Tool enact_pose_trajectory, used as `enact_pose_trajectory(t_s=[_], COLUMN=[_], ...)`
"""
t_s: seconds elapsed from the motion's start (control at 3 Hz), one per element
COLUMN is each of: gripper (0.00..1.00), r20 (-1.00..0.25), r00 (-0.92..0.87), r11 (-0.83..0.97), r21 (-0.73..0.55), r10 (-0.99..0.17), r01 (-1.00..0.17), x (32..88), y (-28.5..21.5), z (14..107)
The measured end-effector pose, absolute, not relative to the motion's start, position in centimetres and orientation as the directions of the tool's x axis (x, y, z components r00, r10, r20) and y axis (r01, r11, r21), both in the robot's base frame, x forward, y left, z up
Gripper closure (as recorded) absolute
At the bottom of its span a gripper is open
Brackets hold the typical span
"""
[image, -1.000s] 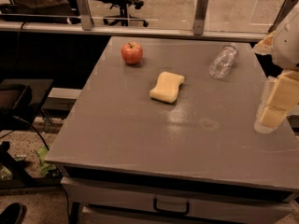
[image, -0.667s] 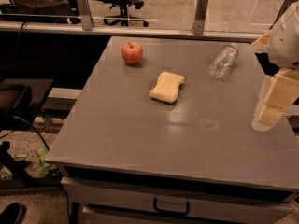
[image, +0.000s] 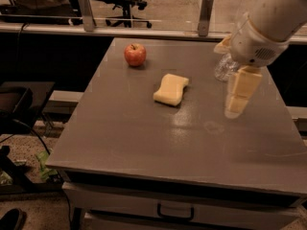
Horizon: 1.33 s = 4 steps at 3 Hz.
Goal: Pick sponge
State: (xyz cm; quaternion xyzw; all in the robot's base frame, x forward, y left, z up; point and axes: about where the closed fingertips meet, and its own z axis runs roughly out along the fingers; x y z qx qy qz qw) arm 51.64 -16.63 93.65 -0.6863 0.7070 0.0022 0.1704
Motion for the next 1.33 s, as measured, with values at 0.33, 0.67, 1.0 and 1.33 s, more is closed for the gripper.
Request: enact_pose_trajectory(t_s=[0.33, 0.67, 1.0, 1.33], gripper=[0.00, 0.00, 0.00, 0.00], r20=[-0.262, -0.248, -0.223, -0.202], r00=[0.074, 0.159, 0.231, 0.276], r11=[-0.018, -0.113, -0.195, -0.247], r21=[-0.210, -0.191, -0.174, -0.157], r10=[-0.962, -0.955, -0.947, -0.940], r01=[-0.978, -0.975, -0.965, -0.956], x=[54.4, 57.8, 60.4, 62.3], y=[-14.6, -12.2, -10.2, -8.7], z=[91.6, 89.1, 87.1, 85.7])
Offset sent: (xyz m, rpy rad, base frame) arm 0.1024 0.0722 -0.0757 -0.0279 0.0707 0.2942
